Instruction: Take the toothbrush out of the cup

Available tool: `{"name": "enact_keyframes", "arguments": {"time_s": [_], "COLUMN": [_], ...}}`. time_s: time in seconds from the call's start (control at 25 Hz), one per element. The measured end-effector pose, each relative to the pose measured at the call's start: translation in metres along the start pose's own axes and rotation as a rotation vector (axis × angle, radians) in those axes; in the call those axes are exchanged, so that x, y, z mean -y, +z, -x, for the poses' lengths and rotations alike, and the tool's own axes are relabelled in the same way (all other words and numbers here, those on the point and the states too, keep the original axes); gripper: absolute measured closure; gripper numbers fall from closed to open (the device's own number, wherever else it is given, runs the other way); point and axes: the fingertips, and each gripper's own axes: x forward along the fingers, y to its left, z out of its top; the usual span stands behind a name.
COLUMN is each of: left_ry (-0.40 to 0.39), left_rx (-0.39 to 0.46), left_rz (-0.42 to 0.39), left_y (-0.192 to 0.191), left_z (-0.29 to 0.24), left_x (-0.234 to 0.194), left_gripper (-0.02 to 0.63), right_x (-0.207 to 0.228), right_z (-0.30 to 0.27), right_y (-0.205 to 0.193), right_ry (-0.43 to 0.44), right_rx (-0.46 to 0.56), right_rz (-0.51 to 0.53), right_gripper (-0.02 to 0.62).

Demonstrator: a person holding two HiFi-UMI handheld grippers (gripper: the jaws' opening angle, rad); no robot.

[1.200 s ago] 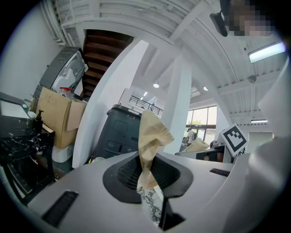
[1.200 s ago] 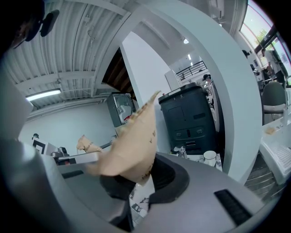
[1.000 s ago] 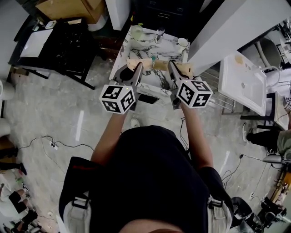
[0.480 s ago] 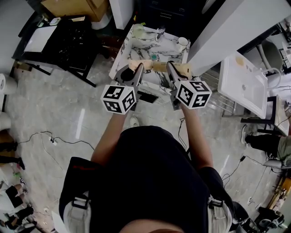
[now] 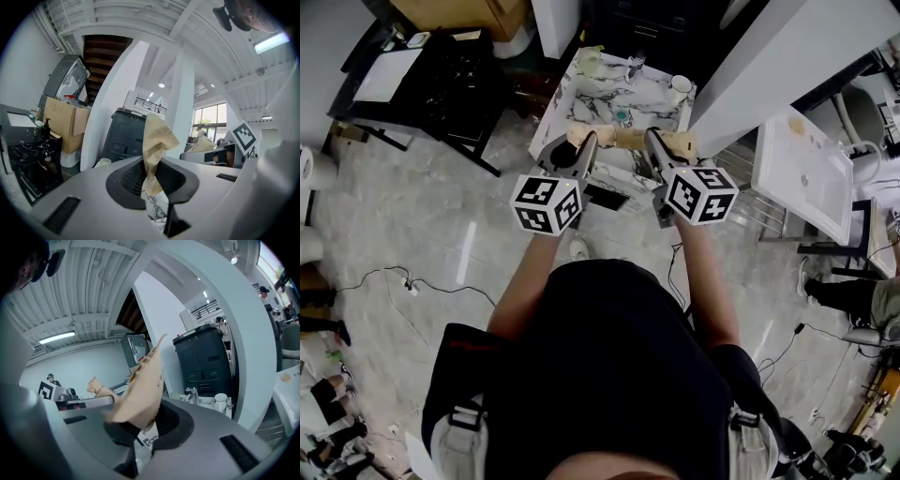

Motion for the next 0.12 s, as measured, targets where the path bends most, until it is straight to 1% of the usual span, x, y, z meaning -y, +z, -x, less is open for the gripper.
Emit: {"name": "enact_keyframes", "arguments": {"time_s": [0.12], "left_ry": [0.0], "left_rx": [0.001], "left_rz": [0.0], "left_y": [0.0025], "left_z": [0.0021], "left_x": [0.0008], "left_gripper": [0.545], "right_x": [-0.0026], "right_z": [0.0021], "right_y": [-0.0003], "right_ry": [0.003], "right_rx": [-0.004], "right_rz": [-0.001], "right_gripper": [0.543]}}
